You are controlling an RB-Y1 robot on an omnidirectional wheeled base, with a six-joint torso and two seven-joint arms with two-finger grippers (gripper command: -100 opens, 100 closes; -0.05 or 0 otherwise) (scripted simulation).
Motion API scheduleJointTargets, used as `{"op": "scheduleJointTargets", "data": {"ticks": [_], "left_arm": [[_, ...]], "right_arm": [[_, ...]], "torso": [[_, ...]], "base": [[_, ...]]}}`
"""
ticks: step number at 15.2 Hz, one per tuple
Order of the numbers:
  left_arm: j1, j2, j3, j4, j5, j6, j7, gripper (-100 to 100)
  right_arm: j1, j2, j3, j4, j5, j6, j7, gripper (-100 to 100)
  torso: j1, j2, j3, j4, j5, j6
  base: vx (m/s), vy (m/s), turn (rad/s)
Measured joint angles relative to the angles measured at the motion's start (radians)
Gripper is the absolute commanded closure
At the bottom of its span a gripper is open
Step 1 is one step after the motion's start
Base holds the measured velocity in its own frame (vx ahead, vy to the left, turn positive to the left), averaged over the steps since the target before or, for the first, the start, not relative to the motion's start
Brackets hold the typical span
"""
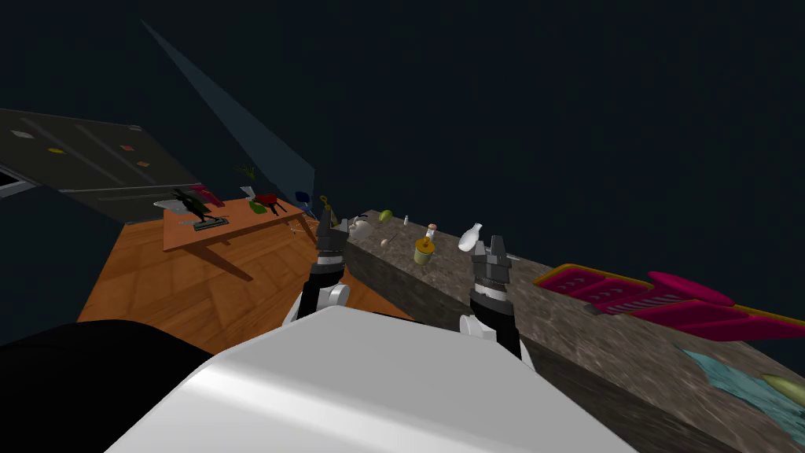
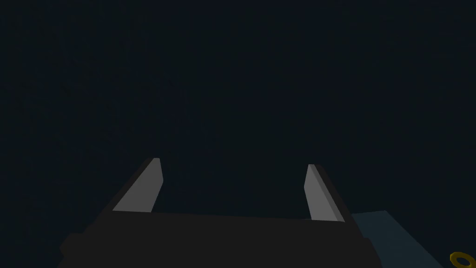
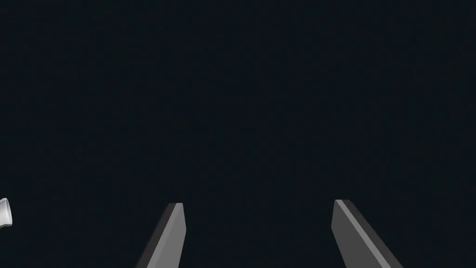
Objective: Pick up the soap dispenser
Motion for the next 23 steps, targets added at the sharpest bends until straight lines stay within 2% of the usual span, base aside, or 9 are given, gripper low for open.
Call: {"op": "scheduleJointTargets", "data": {"ticks": [11, 23], "left_arm": [[0.0, 0.0, 0.0, 0.0, 0.0, 0.0, 0.0, 0], [0.0, 0.0, 0.0, 0.0, 0.0, 0.0, 0.0, 0]], "right_arm": [[0.003, -0.212, -0.011, 0.047, 0.045, -0.026, 0.018, -100], [0.008, -0.458, -0.03, 0.13, 0.12, -0.075, 0.05, -100]], "torso": [[0.003, 0.002, 0.001, 0.001, 0.001, 0.0], [0.003, 0.001, 0.0, 0.0, 0.001, 0.0]], "base": [[-0.045, 0.044, 0.038], [-0.011, 0.05, 0.055]]}}
